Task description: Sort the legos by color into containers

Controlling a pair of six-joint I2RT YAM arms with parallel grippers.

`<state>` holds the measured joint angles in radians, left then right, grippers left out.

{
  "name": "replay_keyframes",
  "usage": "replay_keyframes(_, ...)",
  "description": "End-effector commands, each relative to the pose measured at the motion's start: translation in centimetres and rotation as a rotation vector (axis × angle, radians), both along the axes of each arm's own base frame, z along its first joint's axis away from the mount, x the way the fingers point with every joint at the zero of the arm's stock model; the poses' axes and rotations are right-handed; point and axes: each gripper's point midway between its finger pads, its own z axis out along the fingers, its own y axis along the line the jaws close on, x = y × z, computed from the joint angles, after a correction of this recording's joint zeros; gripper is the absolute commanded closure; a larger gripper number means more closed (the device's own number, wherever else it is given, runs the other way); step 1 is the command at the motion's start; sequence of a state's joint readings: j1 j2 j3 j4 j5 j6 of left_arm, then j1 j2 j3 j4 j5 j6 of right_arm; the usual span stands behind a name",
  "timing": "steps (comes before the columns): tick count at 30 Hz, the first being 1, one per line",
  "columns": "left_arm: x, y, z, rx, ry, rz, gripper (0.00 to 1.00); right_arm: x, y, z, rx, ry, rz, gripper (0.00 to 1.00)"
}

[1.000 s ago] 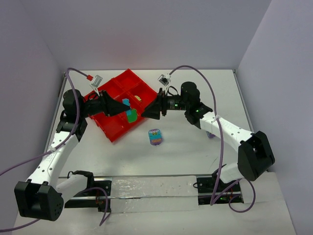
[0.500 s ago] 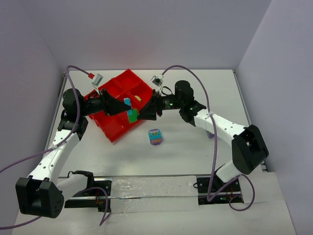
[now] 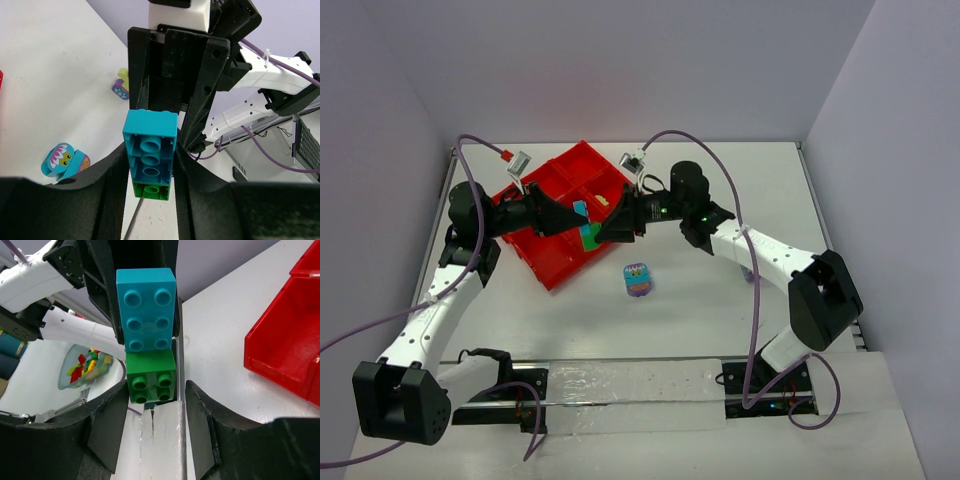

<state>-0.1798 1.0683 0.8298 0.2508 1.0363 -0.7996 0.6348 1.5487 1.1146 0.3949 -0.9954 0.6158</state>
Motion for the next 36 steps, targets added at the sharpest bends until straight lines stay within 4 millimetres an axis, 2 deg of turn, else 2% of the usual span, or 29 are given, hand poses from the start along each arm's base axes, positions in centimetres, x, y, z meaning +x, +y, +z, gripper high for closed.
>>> replay_keyframes(1,-0.6,0.0,1.2,-0.012,-0.072,-0.023,1.0,-0.2,0.8,2.6,0.062,-0.063,0.03,0.53)
replay_keyframes(2,-0.6,0.0,1.2,-0.011,-0.074,-0.023,1.0,-0.3,0.8,2.6,0.065,-0.063,0.034,0.57)
replay_keyframes(4,-0.5,0.0,1.1,-0.006,-0.071,-0.021,1.0,-0.4,0.8,2.7,0.073,-0.057,0.037,0.75)
replay_keyframes(5,-0.5,0.0,1.0,-0.003,-0.071,-0.019,1.0,-0.4,0.7,2.9,0.079,-0.064,0.042,0.78)
replay_keyframes(8,-0.2,0.1,0.4,0.007,-0.057,-0.015,1.0,-1.2,0.6,3.8,0.116,-0.038,0.082,1.0)
replay_keyframes(11,-0.1,0.1,0.3,0.003,-0.052,-0.012,1.0,-1.4,0.5,4.2,0.132,-0.041,0.093,1.0)
replay_keyframes(14,0.1,0.2,0.2,0.02,-0.056,0.011,1.0,-0.7,0.5,3.6,0.118,-0.03,0.047,1.0)
replay_keyframes(24,2.1,1.3,0.1,0.063,-0.038,0.144,1.0,5.9,-1.7,-2.6,-0.057,0.134,-0.299,1.0)
replay_keyframes(30,2.7,2.4,-0.4,0.087,-0.007,0.21,1.0,8.1,-2.1,-4.3,-0.147,0.154,-0.432,1.0)
replay_keyframes(33,3.1,3.5,-0.5,0.116,0.012,0.293,1.0,9.5,-1.6,-4.6,-0.165,0.166,-0.464,1.0)
replay_keyframes(36,4.2,5.4,-0.8,0.148,0.047,0.433,1.0,11.1,-1.1,-5.8,-0.23,0.184,-0.525,1.0)
